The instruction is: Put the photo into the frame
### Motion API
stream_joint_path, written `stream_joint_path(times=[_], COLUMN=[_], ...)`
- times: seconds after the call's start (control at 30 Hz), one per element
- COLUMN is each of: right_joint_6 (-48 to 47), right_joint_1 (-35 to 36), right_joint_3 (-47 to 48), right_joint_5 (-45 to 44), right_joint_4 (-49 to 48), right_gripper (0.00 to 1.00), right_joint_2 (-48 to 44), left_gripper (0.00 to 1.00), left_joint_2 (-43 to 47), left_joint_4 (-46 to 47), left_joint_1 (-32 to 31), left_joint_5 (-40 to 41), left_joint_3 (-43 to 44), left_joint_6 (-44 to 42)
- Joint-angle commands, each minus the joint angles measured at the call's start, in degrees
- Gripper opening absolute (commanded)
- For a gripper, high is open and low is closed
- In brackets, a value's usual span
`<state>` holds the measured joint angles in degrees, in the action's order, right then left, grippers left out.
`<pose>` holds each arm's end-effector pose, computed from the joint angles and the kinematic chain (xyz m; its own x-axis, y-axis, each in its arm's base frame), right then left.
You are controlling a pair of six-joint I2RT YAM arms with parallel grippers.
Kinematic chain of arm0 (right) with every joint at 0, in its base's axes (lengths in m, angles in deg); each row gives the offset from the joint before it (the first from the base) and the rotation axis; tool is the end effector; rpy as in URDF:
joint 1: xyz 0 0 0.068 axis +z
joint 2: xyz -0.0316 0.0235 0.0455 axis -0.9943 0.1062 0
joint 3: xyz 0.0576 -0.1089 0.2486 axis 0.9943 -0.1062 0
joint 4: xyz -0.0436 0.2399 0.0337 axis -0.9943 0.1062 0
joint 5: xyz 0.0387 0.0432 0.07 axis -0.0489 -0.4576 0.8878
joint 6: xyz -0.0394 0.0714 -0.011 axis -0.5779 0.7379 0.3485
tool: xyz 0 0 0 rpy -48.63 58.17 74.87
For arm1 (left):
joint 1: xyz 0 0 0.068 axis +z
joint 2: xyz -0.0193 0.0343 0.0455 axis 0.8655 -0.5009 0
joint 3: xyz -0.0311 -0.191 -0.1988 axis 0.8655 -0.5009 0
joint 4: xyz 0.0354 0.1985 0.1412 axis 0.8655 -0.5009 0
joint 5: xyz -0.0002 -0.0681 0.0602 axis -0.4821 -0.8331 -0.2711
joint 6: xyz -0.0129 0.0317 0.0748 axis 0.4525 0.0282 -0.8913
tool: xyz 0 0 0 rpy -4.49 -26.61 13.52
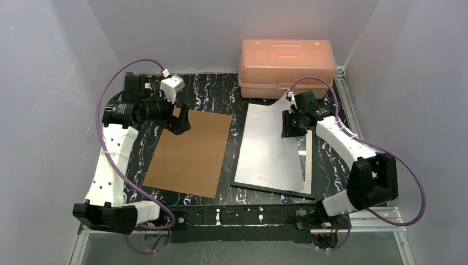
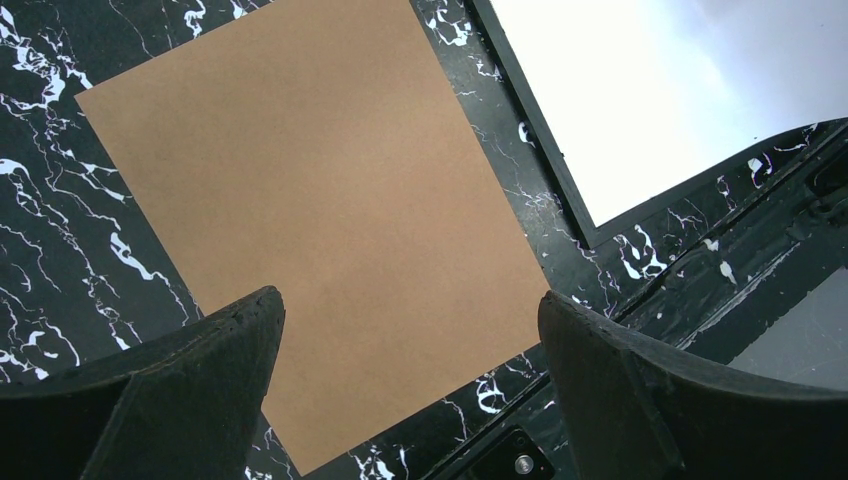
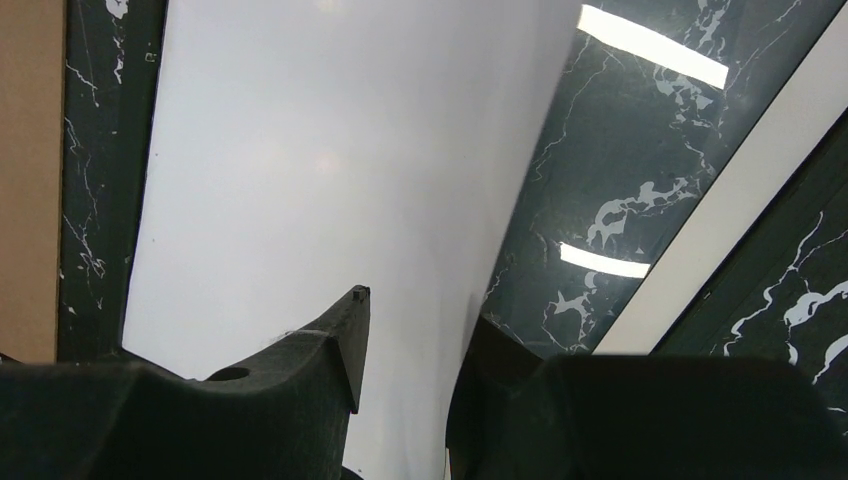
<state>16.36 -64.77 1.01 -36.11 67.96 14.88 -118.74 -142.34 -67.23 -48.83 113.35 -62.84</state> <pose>0.2861 0.1054 0.2384 -0.8216 -0.1004 -0.5612 -0.2310 0.9585 0.1668 0.2312 -0.0620 0.3982 -0.4890 0.3478 -0.7999 0.6314 0.7739 -0.0495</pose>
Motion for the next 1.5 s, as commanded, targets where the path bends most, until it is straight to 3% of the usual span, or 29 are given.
stream_joint_path(times=[0.0,0.27,0.5,0.6,0.7,1.17,1.47], right_joint_6=[-0.80,-1.48,-1.49,-1.43,-1.45,0.89,3.50], right_joint_1=[-0.08,-0.14,-0.09,-0.06,-0.05,-0.10,0.00], right_joint_3=[2.28,-0.34,0.90,0.80,1.71,4.21,4.69], right_joint_5=[0.21,-0.03,-1.41,-3.91,-9.11,-27.59,-24.29], right_joint_4=[-2.26,-6.73,-1.53,-0.15,1.53,5.88,5.81], right_gripper=[0.40,0.41,0.46,0.61,0.97,0.99,0.99], right_joint_2=[0.25,-1.75,0.59,0.37,0.03,0.71,0.79], left_gripper=[0.96,0.96,0.96,0.96,0.96,0.96,0.96], left_joint_2=[0.58,0.43,0.47,0.47,0.39,0.60,0.60], left_joint_4=[-1.53,-1.53,-1.53,-1.53,-1.53,-1.53,-1.57], left_joint_1=[-0.01,-0.01,-0.01,-0.01,-0.01,-0.01,-0.01], left_joint_5=[-1.52,-1.52,-1.54,-1.65,-1.75,-2.26,-2.42], left_joint_3=[1.75,1.60,1.11,1.04,1.05,0.71,0.44], left_joint_6=[-0.61,-0.69,-0.75,-0.72,-0.80,-0.53,-0.78])
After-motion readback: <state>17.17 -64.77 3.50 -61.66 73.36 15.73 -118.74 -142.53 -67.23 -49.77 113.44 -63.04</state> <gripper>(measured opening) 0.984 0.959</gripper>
